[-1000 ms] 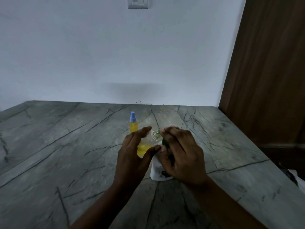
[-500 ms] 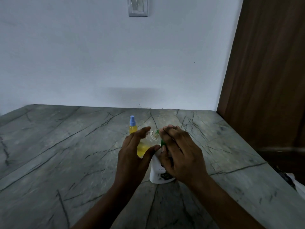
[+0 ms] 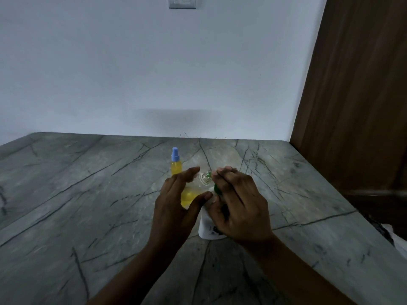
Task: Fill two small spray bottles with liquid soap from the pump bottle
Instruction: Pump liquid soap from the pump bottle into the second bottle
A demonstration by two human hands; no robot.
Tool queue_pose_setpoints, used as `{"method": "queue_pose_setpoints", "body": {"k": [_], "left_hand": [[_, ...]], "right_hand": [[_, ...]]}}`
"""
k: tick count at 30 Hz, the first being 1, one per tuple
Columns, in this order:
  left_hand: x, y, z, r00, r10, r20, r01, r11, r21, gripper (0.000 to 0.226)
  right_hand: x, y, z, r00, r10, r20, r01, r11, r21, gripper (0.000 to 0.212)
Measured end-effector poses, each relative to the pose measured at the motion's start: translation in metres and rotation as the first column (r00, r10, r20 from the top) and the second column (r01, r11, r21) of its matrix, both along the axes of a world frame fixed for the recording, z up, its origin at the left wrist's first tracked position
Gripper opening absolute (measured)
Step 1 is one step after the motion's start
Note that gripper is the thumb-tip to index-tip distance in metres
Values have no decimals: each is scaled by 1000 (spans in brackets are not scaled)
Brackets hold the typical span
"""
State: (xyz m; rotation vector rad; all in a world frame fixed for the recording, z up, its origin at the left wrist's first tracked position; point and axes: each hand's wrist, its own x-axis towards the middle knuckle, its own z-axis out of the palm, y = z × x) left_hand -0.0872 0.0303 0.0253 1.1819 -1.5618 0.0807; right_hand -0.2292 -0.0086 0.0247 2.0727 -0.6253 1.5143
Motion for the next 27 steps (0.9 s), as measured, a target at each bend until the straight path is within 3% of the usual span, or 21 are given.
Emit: {"method": "queue_pose_setpoints", "body": {"k": [27], "left_hand": [[-1, 1, 5, 1000, 4, 4, -4, 999, -32, 52]], "right_hand": [[0, 3, 9, 1000, 10, 21, -12, 997, 81, 36]]}}
